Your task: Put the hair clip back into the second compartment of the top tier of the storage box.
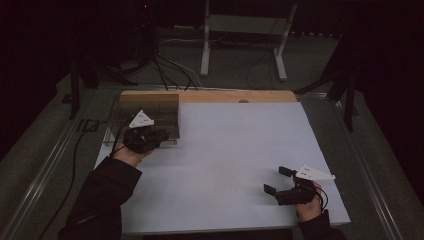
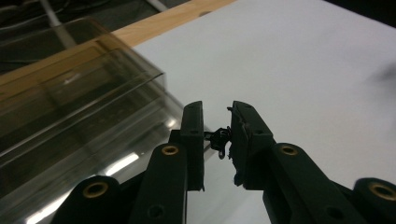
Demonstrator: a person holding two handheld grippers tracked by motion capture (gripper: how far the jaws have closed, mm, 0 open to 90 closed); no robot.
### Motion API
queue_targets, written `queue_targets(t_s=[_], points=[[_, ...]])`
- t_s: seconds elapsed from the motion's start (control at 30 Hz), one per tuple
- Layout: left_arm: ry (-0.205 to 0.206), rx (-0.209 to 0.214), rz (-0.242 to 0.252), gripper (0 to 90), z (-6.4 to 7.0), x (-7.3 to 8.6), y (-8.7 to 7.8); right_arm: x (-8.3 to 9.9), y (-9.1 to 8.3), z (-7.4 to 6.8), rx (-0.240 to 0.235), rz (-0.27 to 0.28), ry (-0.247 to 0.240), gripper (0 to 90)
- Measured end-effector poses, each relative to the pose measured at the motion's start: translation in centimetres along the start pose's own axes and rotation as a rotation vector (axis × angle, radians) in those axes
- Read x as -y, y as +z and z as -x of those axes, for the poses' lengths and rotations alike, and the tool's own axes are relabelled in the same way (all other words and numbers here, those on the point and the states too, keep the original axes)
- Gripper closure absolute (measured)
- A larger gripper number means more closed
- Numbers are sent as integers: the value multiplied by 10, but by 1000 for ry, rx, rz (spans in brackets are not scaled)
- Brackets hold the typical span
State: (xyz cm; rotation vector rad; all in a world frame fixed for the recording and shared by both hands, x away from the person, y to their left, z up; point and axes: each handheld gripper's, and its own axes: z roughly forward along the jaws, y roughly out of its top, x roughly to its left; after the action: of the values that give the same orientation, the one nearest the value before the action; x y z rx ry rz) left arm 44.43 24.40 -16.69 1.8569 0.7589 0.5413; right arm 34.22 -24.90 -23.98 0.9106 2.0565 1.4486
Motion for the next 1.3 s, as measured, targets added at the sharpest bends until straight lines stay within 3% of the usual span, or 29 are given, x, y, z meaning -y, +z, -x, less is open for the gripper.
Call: queue_targets(t_s=[0.8, 1.3], points=[[-98, -92, 21, 769, -40, 16, -20, 0, 1, 0, -7, -8, -3, 0], [-173, -115, 18, 768, -57, 31, -15, 0, 0, 0, -4, -5, 0, 0]])
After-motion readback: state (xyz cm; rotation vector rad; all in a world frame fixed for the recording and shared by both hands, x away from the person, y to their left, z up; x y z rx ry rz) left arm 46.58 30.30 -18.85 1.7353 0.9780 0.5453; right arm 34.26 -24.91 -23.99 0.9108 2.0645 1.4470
